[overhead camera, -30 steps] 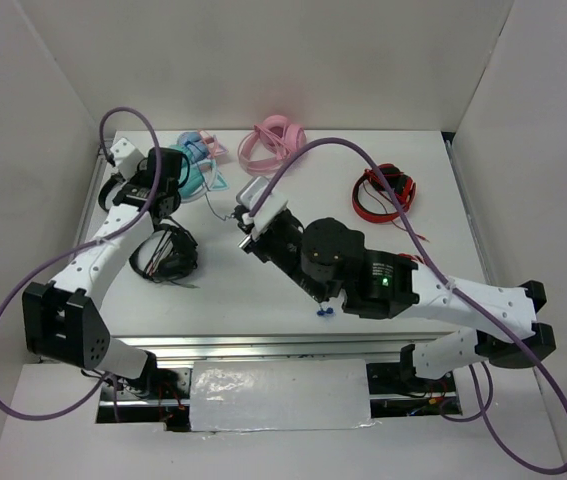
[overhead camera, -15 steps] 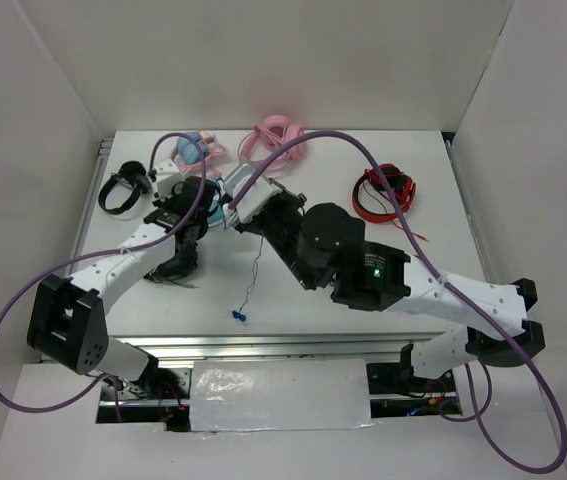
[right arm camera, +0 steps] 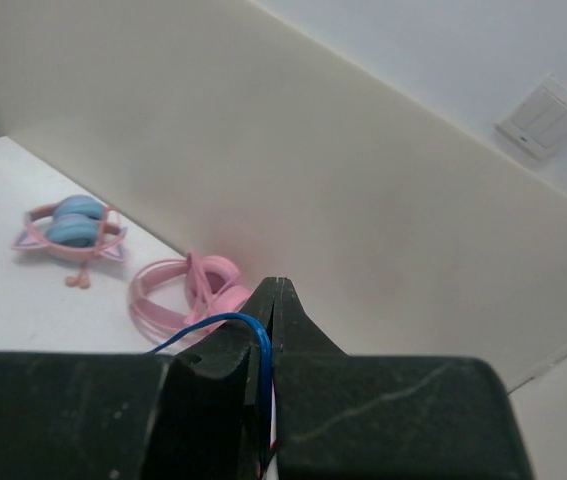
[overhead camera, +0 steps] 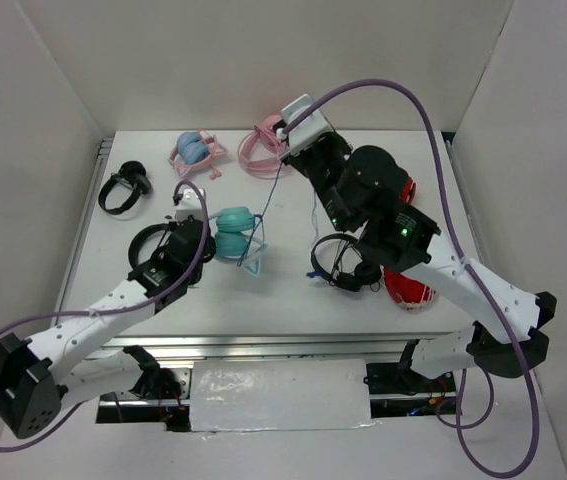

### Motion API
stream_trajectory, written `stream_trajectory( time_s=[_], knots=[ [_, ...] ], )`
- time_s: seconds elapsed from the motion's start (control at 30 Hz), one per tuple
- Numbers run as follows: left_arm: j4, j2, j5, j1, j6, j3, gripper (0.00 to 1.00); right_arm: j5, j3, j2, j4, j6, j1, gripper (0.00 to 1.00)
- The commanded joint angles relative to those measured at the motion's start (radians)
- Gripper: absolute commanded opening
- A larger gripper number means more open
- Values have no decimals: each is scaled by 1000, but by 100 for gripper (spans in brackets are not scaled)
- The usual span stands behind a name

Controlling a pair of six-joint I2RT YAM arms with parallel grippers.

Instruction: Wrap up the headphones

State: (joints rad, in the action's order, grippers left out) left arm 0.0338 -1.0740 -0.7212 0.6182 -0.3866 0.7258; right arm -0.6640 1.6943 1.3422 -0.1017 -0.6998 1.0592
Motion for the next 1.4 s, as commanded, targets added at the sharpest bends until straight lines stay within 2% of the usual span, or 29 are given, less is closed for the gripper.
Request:
stream_trajectory(
  time_s=[0.0,0.03,0.1,0.3,0.5,0.63,0.67,0.87,1.1,1.23,1.37],
  knots=[
    [-161,92,117,58,124,-26,0,139,34,-38,-21,35,-94,0],
    [-155,104,127,70,147,-32,0,220,53,-31,-76,84,-123,0],
    [-140,147,125,98,149,-48,0,266,80,-22,-110,127,-209,0],
    [-124,279,177,136,158,-85,0,455,67,-9,-124,250,-431,0],
    [-129,344,218,146,170,-103,0,579,18,-6,-115,333,-557,0],
    [-124,370,298,150,186,-98,0,659,21,28,-108,376,-622,0],
    [-138,390,305,152,187,-103,0,728,25,38,-113,379,-634,0],
    [-192,456,350,150,195,-100,0,892,13,123,-136,398,-737,0],
    [-146,442,238,126,95,21,0,1030,-201,130,8,497,-818,0],
    [-176,395,279,97,75,92,0,1069,-280,169,77,549,-821,0],
    [-166,352,260,48,-33,213,0,1103,-358,216,160,624,-795,0]
  ],
)
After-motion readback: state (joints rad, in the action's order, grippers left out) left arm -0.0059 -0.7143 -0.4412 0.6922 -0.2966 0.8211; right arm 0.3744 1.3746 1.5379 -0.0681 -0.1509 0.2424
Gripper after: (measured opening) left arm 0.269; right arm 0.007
